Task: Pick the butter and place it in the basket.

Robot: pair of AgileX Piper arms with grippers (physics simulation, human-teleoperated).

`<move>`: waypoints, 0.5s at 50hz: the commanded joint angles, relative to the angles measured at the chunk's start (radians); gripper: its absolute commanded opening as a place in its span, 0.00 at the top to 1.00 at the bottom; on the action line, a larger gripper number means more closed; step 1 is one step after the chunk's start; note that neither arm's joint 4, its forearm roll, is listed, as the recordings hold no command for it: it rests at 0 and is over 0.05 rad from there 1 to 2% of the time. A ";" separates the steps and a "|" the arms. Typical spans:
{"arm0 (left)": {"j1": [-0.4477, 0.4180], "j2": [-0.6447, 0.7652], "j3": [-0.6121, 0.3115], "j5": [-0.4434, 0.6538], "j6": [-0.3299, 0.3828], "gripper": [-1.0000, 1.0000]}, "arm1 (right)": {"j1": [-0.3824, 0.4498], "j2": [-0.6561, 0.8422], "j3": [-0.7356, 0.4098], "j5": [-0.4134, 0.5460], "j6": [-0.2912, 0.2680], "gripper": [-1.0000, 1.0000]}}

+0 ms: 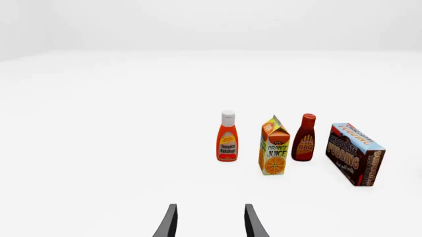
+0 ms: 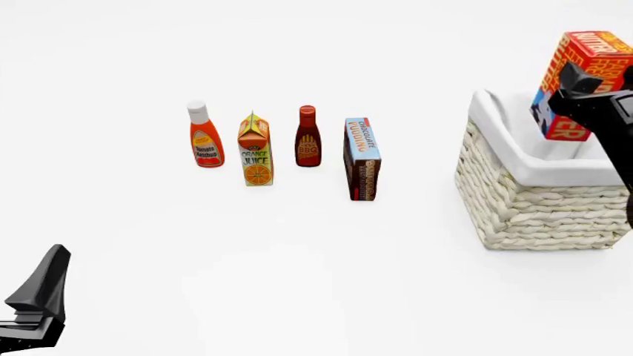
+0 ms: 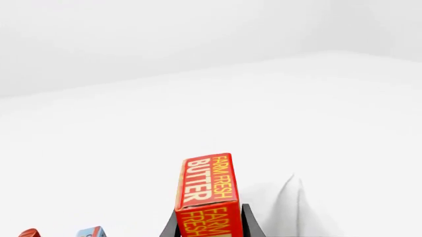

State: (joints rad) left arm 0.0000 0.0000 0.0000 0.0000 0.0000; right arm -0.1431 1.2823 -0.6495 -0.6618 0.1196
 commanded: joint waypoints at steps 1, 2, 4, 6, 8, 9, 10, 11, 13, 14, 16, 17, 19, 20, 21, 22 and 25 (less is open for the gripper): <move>0.000 0.000 0.000 0.000 0.000 0.00 | -0.020 0.033 -0.023 -0.028 0.018 1.00; 0.000 0.000 0.000 0.000 0.000 0.00 | -0.021 0.035 -0.024 -0.028 0.019 1.00; 0.000 0.000 0.000 0.000 0.000 0.00 | -0.024 0.039 -0.027 -0.029 0.019 1.00; 0.000 0.000 0.000 0.000 0.000 0.00 | -0.026 0.046 -0.028 -0.031 0.018 1.00; 0.000 0.000 0.000 0.000 0.000 0.00 | -0.032 0.054 -0.031 -0.034 0.018 1.00; 0.000 0.000 0.000 0.000 0.000 0.00 | -0.035 0.058 -0.032 -0.037 0.017 1.00; 0.000 0.000 0.000 0.000 0.000 0.00 | -0.037 0.061 -0.033 -0.038 0.018 1.00; 0.000 0.000 0.000 0.000 0.000 0.00 | -0.038 0.064 -0.032 -0.041 0.017 1.00; 0.000 0.000 0.000 0.000 0.000 0.00 | -0.040 0.070 -0.033 -0.045 0.016 1.00; 0.000 0.000 0.000 0.000 0.000 0.00 | -0.040 0.070 -0.033 -0.045 0.016 1.00; 0.000 0.000 0.000 0.000 0.000 0.00 | -0.043 0.078 -0.033 -0.050 0.017 1.00; 0.000 0.000 0.000 0.000 0.000 0.00 | -0.045 0.088 -0.034 -0.056 0.017 1.00; 0.000 0.000 0.000 0.000 0.000 0.00 | -0.045 0.092 -0.034 -0.059 0.017 1.00; 0.000 0.000 0.000 0.000 0.000 0.00 | -0.047 0.099 -0.034 -0.065 0.016 1.00; 0.000 0.000 0.000 0.000 0.000 0.00 | -0.048 0.102 -0.035 -0.065 0.016 1.00; 0.000 0.000 0.000 0.000 0.000 0.00 | -0.049 0.105 -0.037 -0.066 0.016 1.00; 0.000 0.000 0.000 0.000 0.000 0.00 | -0.051 0.118 -0.039 -0.072 0.016 1.00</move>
State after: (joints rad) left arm 0.0000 0.0000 0.0000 0.0000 0.0000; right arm -0.1836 1.3745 -0.6687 -0.7089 0.1158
